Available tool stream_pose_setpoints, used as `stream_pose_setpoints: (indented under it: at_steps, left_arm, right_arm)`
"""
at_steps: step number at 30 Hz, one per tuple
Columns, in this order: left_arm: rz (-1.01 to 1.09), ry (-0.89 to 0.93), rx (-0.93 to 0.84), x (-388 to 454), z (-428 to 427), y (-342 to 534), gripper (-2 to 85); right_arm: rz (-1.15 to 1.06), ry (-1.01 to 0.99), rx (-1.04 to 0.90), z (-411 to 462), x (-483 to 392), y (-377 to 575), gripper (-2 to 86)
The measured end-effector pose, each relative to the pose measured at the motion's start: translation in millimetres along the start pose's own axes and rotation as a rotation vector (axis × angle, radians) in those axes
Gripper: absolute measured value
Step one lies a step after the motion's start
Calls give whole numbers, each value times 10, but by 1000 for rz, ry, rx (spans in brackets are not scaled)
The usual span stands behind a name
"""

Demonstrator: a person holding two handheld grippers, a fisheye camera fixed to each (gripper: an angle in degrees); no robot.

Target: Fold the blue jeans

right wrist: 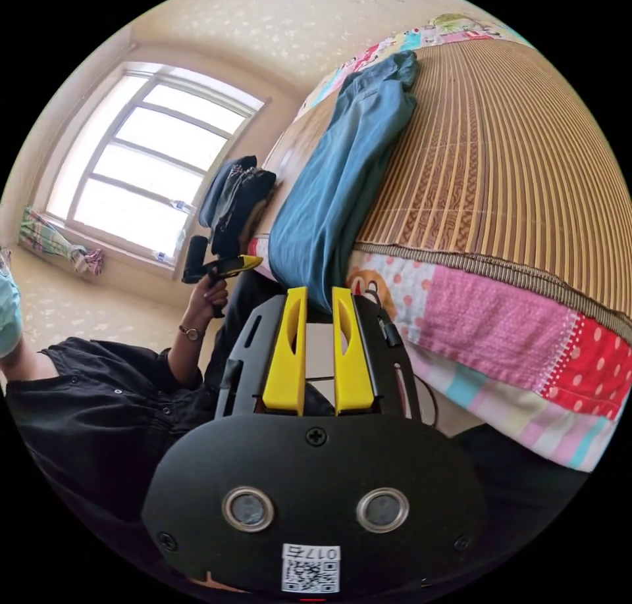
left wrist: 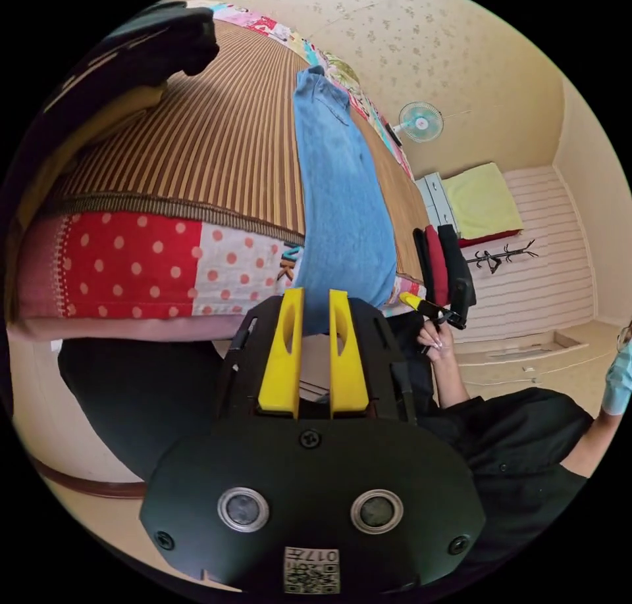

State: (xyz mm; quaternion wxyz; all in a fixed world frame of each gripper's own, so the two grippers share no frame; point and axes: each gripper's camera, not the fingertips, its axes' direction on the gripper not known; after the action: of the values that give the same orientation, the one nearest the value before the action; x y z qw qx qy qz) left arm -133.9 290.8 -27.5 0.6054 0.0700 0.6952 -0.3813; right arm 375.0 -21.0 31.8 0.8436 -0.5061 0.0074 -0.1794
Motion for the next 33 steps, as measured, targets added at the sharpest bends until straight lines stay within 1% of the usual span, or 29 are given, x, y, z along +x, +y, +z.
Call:
stream_pose_setpoints:
  at_steps: [3, 5, 8, 9, 10, 11, 13, 14, 16, 18, 21, 24, 29, 33]
  left_arm:
    - [-10, -56, -22, -19, 97, -93, 60]
    - [-19, -114, -70, -30, 231, -124, 41]
    - [-13, -110, -67, -15, 220, -93, 10]
    - [-9, -105, -65, -8, 198, -84, 6]
    - [0, -87, -61, 2, 144, -64, 0]
    - [10, -56, -55, -3, 91, -38, -4]
    - [8, -23, -43, -66, 48, 1, -7]
    - [-9, -9, -41, -135, 50, 17, -7]
    - [-45, 23, -36, -238, 66, 28, -8]
    - [-60, 31, -28, -267, 72, 28, -8]
    - [-50, -21, -28, -214, 73, 15, -8]
    - [-46, -56, -26, -183, 70, 11, -9]
    - [-35, -100, -24, -152, 95, 17, -9]
    - [-46, -87, -19, -189, 96, 24, -9]
  right_arm:
    - [-13, 58, -11, 94, -61, -65, 52]
    - [-10, 118, -66, 240, -88, -98, 38]
    - [-31, 147, -121, 319, -160, -77, 17]
    - [-47, 130, -123, 307, -188, -65, 14]
    - [-94, 64, -108, 241, -252, -31, 12]
    - [-135, -26, -63, 132, -290, 15, 10]
    - [-125, -120, 17, -30, -220, 82, 9]
    - [-55, -71, 35, -74, -102, 109, 9]
    - [15, 54, 5, -49, 18, 119, 11]
    - [-1, 85, 2, -24, -9, 120, 15]
    - [-47, 77, 49, -21, -183, 102, 20]
    - [-97, 134, 73, 21, -370, 55, 19]
    - [-137, 297, 3, 245, -530, -46, 18]
    - [-156, 307, -11, 316, -581, -40, 15]
